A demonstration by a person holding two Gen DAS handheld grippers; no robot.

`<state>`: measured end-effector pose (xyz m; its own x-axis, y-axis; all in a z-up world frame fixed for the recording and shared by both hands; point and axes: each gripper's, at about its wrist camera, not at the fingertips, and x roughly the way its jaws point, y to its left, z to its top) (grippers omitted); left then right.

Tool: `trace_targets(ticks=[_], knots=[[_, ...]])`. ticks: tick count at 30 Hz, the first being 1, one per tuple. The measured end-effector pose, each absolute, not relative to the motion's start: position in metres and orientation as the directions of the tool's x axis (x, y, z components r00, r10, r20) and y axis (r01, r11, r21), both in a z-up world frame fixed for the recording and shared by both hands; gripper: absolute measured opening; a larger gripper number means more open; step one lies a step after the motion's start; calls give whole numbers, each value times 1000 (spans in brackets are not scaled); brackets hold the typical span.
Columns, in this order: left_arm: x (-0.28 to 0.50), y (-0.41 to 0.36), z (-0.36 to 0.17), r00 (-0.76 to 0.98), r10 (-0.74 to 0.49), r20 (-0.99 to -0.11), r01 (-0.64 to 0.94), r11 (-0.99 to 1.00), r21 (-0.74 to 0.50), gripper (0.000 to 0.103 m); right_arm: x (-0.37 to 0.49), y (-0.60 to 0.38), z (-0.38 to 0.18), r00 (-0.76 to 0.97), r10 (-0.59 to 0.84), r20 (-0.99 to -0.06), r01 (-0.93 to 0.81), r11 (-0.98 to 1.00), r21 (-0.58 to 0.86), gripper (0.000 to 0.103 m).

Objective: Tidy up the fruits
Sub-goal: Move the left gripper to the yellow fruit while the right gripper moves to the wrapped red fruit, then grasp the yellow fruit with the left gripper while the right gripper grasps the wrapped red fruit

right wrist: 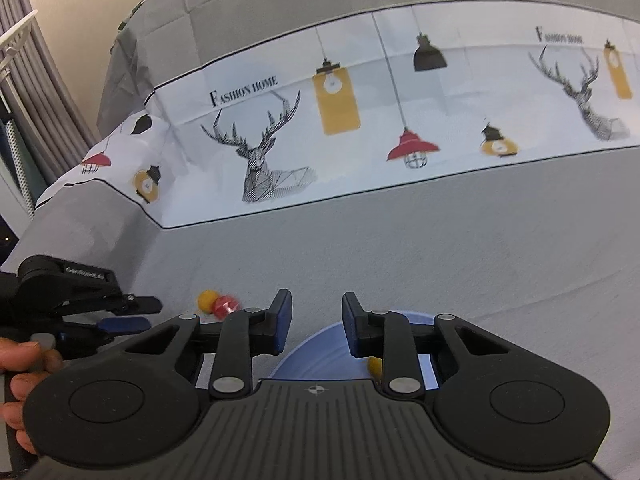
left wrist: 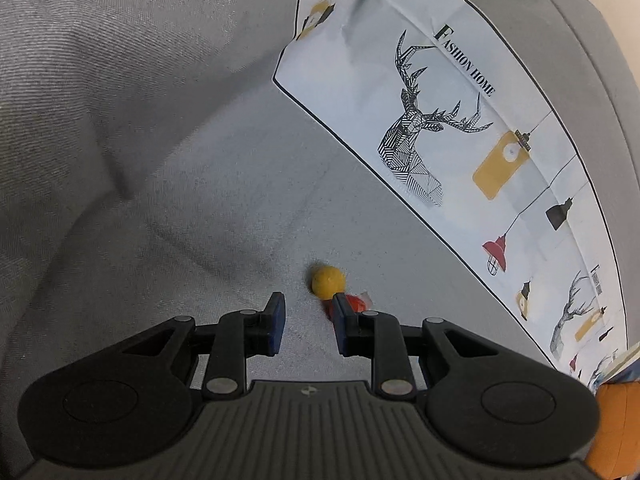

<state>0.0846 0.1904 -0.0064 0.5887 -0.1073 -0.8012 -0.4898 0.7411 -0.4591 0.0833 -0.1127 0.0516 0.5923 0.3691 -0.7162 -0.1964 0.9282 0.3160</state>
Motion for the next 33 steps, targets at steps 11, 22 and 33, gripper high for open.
trace_targets(ticks=[11, 22, 33], knots=[[141, 173, -25, 568, -120, -814, -423, 806, -414, 30, 86, -93, 43, 541, 440, -716, -243, 898, 368, 31], [156, 166, -35, 490, 10, -871, -419, 880, -225, 28, 100, -58, 28, 493, 464, -736, -315, 884, 346, 34], [147, 188, -32, 411, 128, -902, -480, 872, -95, 28, 134, 14, -5, 473, 445, -761, -423, 872, 248, 53]])
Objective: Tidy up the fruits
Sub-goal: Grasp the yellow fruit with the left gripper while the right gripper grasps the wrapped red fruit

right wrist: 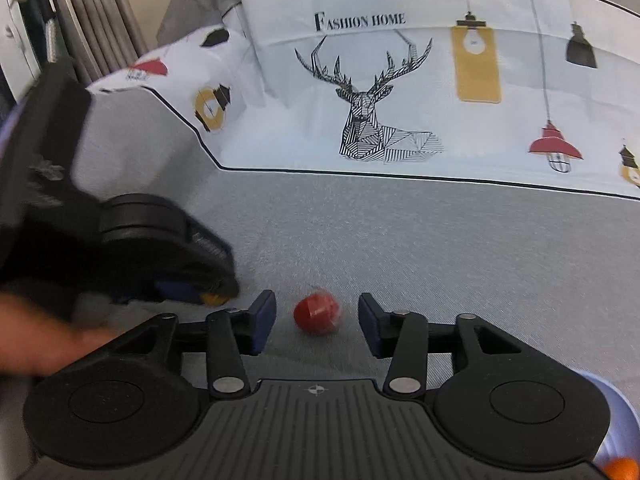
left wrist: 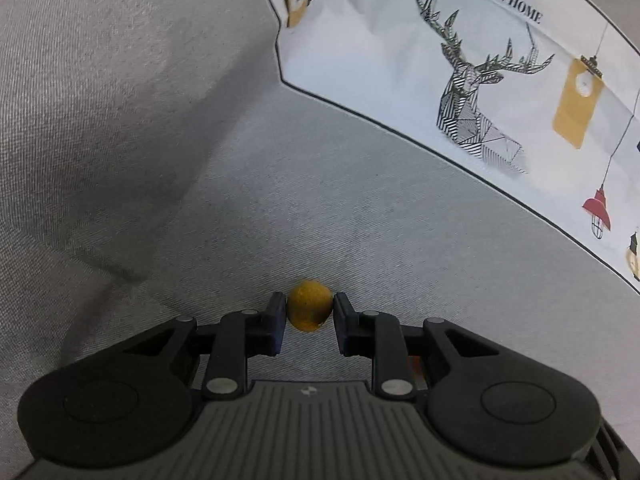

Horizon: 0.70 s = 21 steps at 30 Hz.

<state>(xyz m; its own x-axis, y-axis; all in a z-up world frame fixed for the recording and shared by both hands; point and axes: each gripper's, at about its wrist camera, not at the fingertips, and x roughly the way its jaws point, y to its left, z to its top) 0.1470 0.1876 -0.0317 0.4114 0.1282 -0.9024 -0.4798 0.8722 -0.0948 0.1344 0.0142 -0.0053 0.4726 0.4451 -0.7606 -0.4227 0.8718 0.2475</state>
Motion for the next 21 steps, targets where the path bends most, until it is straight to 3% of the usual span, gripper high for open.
trace_targets(ticks=[10, 11, 12, 13, 21], knots=[[149, 190, -31, 407, 122, -905, -481, 871, -99, 28, 155, 28, -34, 421, 415, -806, -441, 871, 219, 55], [149, 190, -31, 407, 122, -905, -480, 871, -99, 28, 155, 29, -36, 413, 409, -813, -447, 869, 210, 53], [149, 190, -31, 409, 122, -905, -480, 872, -99, 28, 155, 30, -37, 410, 394, -823, -454, 870, 190, 41], [149, 190, -30, 411, 121, -904, -478, 873, -100, 28, 155, 30, -38, 408, 391, -825, -460, 868, 185, 36], [128, 192, -11, 486, 117, -866, -469, 871, -146, 28, 148, 10, -7, 467, 438, -768, -439, 869, 228, 33]])
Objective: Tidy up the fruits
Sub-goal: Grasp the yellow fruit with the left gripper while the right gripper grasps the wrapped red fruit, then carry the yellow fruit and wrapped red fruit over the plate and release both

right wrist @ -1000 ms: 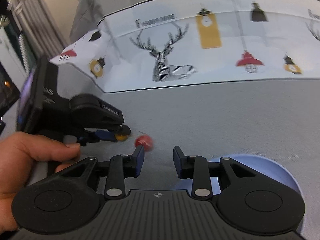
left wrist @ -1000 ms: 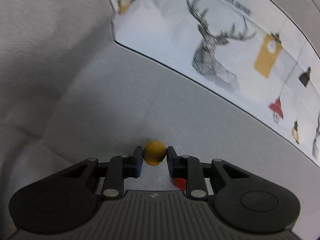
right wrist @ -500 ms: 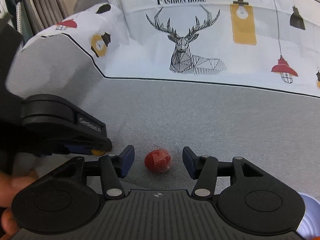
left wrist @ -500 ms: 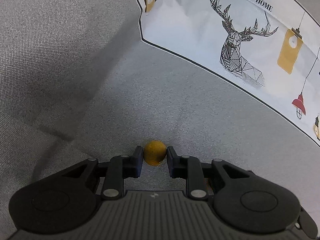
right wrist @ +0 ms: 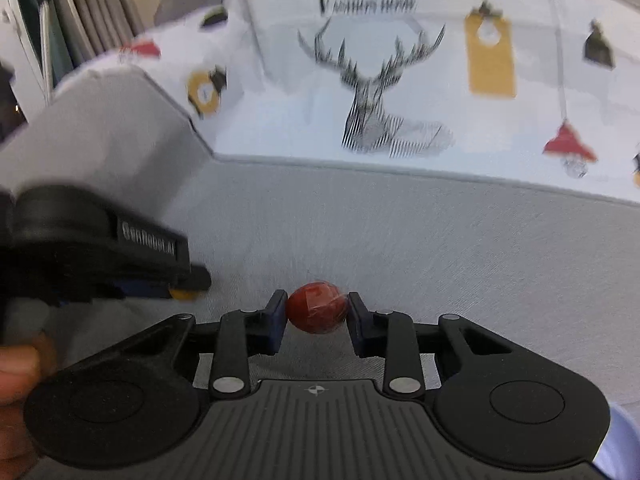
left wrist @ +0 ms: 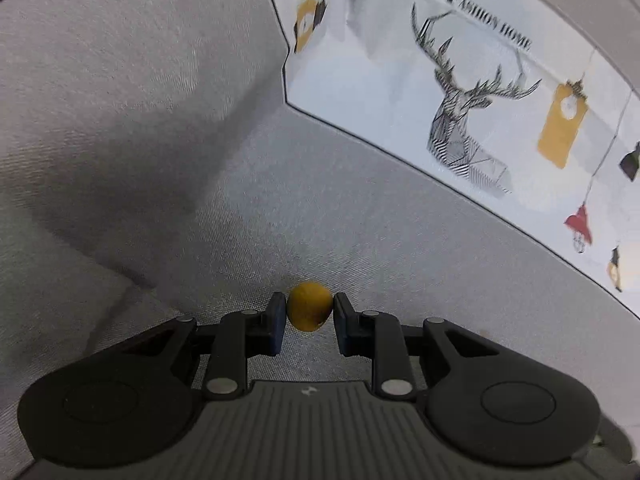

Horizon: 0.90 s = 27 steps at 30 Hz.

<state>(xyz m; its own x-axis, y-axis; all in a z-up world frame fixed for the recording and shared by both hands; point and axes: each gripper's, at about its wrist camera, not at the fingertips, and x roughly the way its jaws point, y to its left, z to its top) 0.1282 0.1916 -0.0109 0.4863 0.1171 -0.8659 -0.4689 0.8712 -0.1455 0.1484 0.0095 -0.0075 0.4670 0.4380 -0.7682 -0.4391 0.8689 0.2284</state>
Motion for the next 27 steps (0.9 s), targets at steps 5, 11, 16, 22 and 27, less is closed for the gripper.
trace_targets(ticks=[5, 11, 16, 22, 27], knots=[[116, 178, 20, 547, 122, -828, -425, 893, -149, 28, 136, -26, 49, 547, 425, -721, -388, 892, 232, 33], [74, 140, 70, 663, 18, -749, -282, 932, -228, 28, 103, -90, 113, 655, 396, -643, -315, 917, 243, 33], [25, 89, 56, 679, -172, -713, -90, 945, -314, 28, 66, -140, 118, 687, 325, -650, -227, 946, 232, 33], [21, 44, 42, 606, -271, -748, 73, 955, -287, 28, 58, -189, 88, 621, 285, -730, -159, 958, 239, 33], [25, 31, 25, 511, -332, -793, 131, 942, -310, 28, 62, -198, 67, 560, 281, -780, -200, 959, 201, 33]])
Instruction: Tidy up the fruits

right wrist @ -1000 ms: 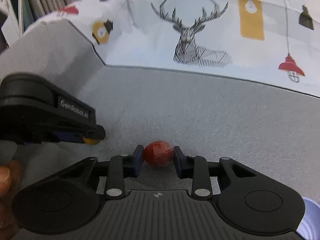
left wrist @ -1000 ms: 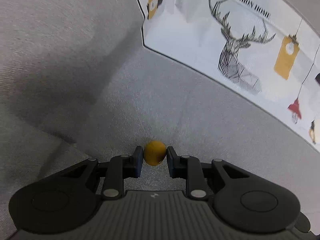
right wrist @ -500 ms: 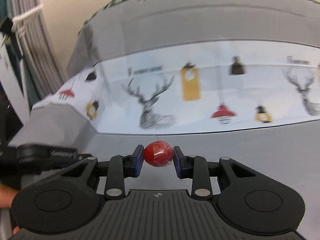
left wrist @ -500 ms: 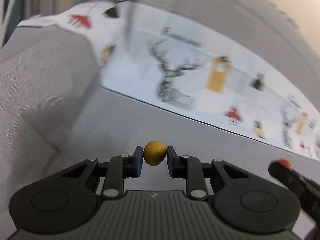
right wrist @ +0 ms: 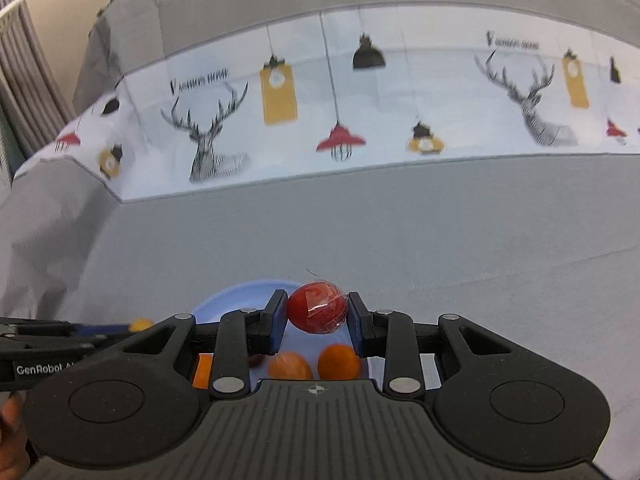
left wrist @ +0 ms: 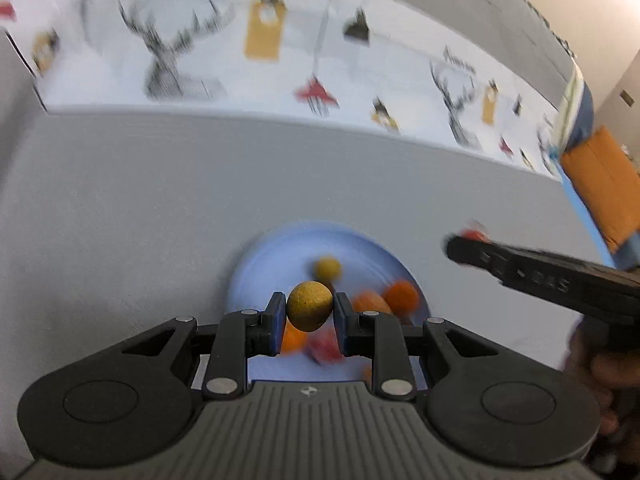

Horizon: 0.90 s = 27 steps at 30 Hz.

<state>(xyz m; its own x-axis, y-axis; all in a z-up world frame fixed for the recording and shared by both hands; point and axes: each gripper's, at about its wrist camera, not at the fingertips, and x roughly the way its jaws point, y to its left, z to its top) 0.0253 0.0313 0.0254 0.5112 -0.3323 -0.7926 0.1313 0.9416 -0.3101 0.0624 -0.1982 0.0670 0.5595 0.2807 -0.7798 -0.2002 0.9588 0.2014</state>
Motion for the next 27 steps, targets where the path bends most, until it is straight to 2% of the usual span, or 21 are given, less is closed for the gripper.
trace_targets(ticks=[6, 13, 14, 15, 16, 17, 21, 27], knots=[[24, 9, 4, 400, -312, -862, 258, 941, -221, 28, 66, -185, 65, 524, 326, -787, -265, 941, 213, 33], [27, 9, -8, 370, -323, -871, 268, 935, -233, 28, 67, -165, 61, 515, 365, -776, -310, 923, 229, 35], [26, 9, -7, 371, -330, -868, 268, 933, -241, 35, 68, -163, 61, 519, 367, -772, -314, 922, 227, 37], [26, 10, -6, 377, -334, -864, 265, 933, -245, 40, 68, -161, 62, 521, 367, -771, -317, 922, 224, 51], [26, 12, -4, 386, -338, -858, 264, 932, -248, 48, 69, -161, 62, 522, 365, -770, -315, 922, 224, 59], [24, 13, -1, 394, -341, -853, 261, 932, -252, 48, 69, -161, 62, 526, 364, -769, -310, 924, 225, 62], [22, 17, 4, 413, -348, -841, 241, 933, -268, 48, 72, -169, 63, 529, 368, -765, -278, 927, 253, 62], [1, 9, 15, 475, -293, -830, 277, 945, -175, 48, 67, -183, 69, 544, 353, -761, -237, 935, 265, 65]])
